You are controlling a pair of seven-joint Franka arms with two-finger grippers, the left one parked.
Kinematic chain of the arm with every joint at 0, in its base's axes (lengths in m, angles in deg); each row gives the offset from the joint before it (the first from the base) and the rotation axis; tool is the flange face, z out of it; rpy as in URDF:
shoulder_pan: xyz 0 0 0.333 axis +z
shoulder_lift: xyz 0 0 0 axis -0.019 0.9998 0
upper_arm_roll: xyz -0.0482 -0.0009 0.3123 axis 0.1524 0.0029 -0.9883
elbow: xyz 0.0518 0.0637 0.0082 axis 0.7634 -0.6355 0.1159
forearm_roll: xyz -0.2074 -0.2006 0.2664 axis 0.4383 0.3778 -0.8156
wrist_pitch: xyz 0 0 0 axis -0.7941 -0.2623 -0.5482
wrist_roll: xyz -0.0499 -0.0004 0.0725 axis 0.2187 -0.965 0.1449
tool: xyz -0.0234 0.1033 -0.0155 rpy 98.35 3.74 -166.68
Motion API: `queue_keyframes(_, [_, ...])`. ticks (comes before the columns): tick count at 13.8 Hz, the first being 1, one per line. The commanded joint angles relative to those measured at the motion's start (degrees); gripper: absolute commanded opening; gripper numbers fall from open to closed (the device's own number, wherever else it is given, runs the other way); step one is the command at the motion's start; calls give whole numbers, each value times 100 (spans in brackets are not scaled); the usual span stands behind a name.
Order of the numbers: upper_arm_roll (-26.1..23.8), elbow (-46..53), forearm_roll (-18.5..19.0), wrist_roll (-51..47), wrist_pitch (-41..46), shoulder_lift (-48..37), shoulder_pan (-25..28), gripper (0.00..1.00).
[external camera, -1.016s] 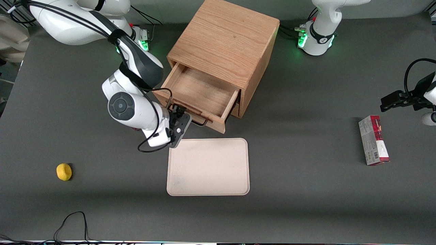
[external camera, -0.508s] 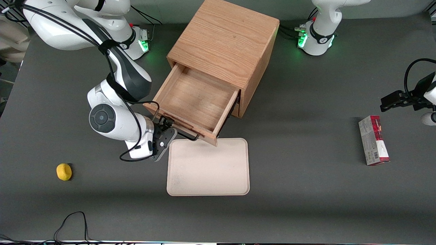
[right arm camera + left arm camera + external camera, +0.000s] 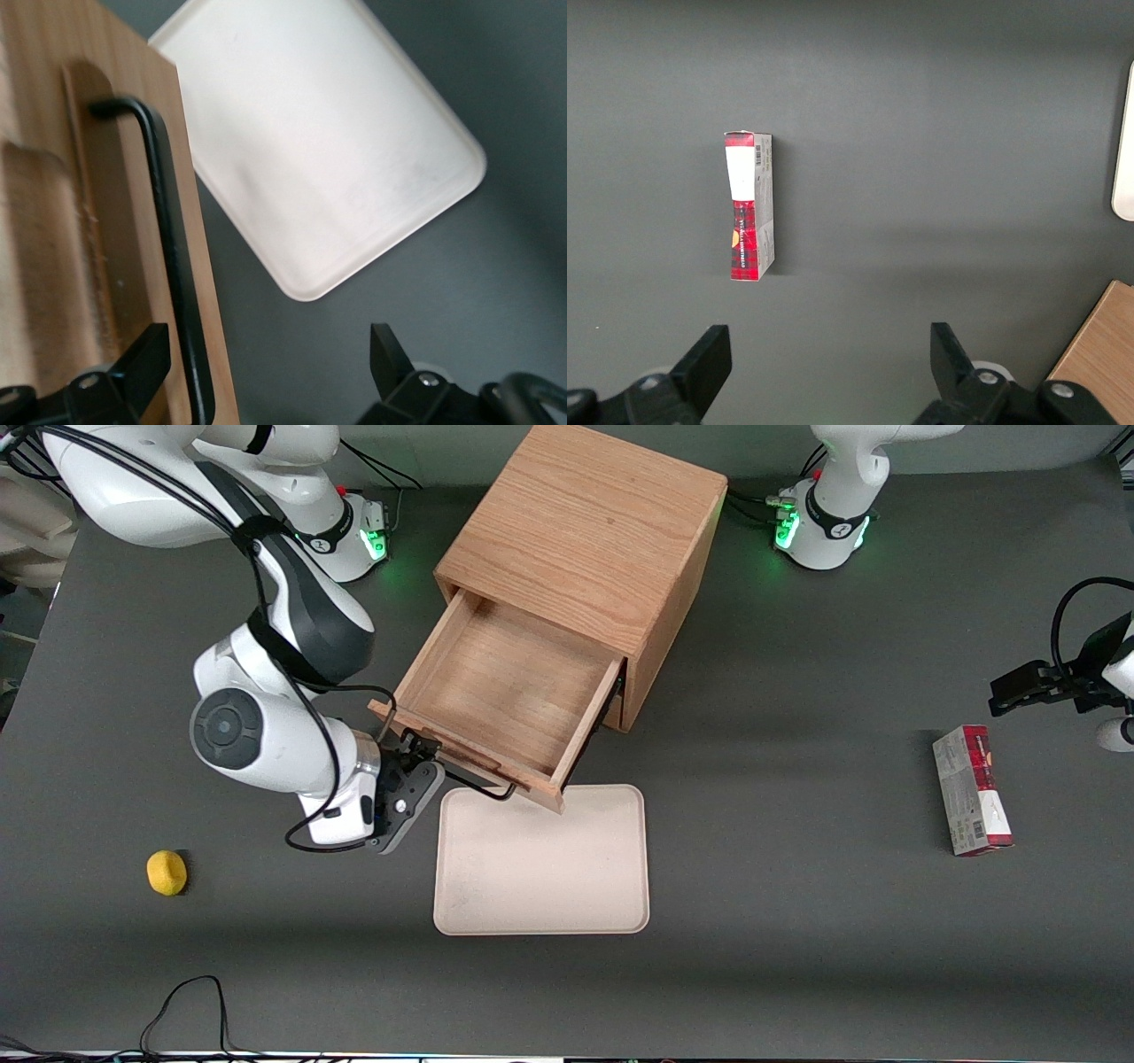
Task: Open upper drawer
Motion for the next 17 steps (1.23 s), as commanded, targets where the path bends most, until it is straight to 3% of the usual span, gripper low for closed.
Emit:
queue_keyframes(1, [37,260,-98,164,120,106,27,100])
queue_keyframes(4, [80,295,-45,129,111,36,-8,100])
queue_keyframes(7, [983,917,43,190,163,-87,-8,100])
queue_keyframes(8, [1177,1006,43,617,190,-157,-17,100])
queue_keyframes(9, [1405,1042,-62,1091,207,-401,-8,100])
queue_keyframes(10, [1669,1007,-402,1009,399,-578,-8,100])
queue_keyframes(12, [2406,885,-1255,-23,1293,-990,18,100])
queue_keyframes(15, [2777,-472,-1197,-809,1316,-2174,53,100])
queue_keyframes(17, [2893,-1615,-1188,-1834,1131,-3159,53,100])
